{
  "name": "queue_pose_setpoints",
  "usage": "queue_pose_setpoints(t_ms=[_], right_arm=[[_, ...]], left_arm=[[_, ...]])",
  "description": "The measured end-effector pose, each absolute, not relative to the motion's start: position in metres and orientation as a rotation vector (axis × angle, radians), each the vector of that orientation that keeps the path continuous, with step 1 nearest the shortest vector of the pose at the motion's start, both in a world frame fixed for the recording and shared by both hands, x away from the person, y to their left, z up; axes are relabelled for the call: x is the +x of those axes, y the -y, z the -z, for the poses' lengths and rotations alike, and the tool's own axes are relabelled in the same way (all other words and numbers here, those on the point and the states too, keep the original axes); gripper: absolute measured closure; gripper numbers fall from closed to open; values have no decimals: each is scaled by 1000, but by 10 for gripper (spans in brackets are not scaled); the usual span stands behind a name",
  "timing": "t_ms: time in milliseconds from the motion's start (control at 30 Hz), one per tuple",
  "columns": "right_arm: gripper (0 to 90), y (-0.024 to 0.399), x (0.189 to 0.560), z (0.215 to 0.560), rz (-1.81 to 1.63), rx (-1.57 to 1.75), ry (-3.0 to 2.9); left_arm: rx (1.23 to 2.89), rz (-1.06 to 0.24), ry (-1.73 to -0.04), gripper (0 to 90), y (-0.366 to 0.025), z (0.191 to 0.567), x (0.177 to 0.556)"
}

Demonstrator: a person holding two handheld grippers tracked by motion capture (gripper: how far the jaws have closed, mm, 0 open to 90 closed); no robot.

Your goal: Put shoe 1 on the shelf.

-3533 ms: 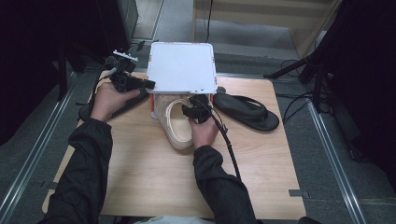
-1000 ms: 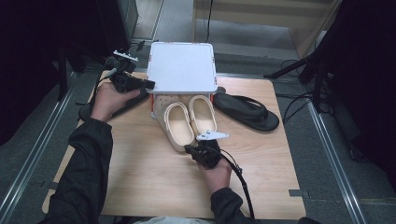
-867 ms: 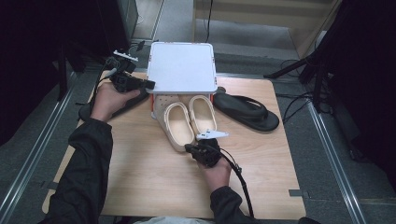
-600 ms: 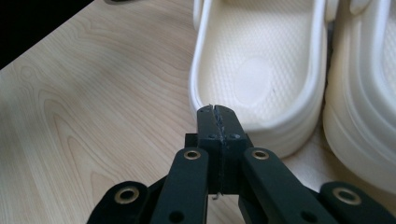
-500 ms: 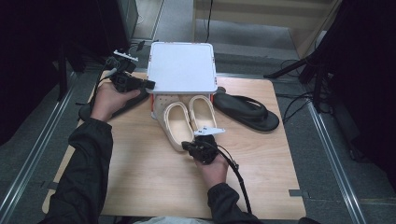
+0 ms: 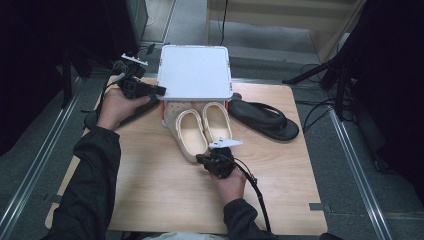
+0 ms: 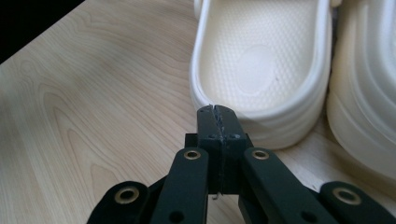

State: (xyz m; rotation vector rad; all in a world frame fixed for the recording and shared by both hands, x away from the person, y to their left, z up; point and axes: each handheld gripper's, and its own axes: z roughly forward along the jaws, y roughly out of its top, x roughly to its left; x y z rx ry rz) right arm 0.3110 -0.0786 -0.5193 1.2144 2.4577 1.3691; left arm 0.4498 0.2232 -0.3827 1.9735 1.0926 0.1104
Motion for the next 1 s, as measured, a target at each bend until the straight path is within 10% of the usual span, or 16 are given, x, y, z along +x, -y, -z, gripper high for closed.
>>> queue_pose_setpoints(t_ms=[1000], right_arm=[[900,47,337,508,-1310,1188,-2456]], left_arm=[[1974,-108,-1093,897,-223,383,450]])
